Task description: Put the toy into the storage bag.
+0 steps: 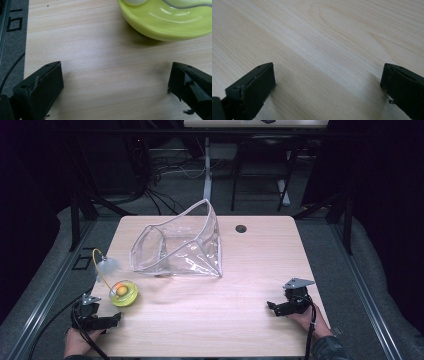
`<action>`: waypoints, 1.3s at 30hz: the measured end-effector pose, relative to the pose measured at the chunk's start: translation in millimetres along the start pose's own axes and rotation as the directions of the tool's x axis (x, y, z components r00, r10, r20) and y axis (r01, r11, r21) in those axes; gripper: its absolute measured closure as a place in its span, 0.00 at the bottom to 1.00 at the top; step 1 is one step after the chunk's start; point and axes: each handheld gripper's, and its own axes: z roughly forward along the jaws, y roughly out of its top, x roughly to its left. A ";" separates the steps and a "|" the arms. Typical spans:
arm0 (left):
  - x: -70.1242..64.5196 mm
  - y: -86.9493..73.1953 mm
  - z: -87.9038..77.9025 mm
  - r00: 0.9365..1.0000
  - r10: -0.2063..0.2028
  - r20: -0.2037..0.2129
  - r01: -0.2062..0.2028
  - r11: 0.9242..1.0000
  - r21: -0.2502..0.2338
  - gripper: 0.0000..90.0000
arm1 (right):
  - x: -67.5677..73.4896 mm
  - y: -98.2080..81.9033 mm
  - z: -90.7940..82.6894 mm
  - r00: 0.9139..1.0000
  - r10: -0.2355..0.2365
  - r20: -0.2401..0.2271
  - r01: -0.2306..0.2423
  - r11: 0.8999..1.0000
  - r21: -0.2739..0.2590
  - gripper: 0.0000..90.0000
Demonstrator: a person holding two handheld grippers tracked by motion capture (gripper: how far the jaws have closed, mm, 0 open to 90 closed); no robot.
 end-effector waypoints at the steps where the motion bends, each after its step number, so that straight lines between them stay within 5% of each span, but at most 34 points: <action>1: -1.0 0.3 -0.1 1.000 0.001 0.002 -0.001 1.000 0.003 0.00 | 0.5 -0.2 0.1 1.000 0.004 0.003 -0.004 1.000 -0.002 0.00; 13: -3.4 10.3 -4.7 1.000 0.010 -0.003 -0.009 0.996 0.091 0.00 | 0.2 -0.1 0.3 1.000 0.002 0.003 -0.002 1.000 -0.004 0.00; 21: -1.9 20.6 -27.3 0.998 -0.060 0.033 0.055 0.986 0.155 0.00 | 0.5 -0.1 0.5 1.000 0.001 0.003 -0.001 1.000 -0.006 0.00; 26: -1.9 28.4 -38.3 0.994 -0.087 0.072 0.074 0.983 0.167 0.00 | 0.6 0.1 0.7 1.000 0.001 0.000 -0.001 1.000 -0.007 0.00; 39: -8.1 69.0 -78.8 0.994 -0.034 0.105 0.021 0.992 0.123 0.00 | 1.3 0.1 0.7 1.000 0.006 0.003 -0.006 1.000 -0.008 0.00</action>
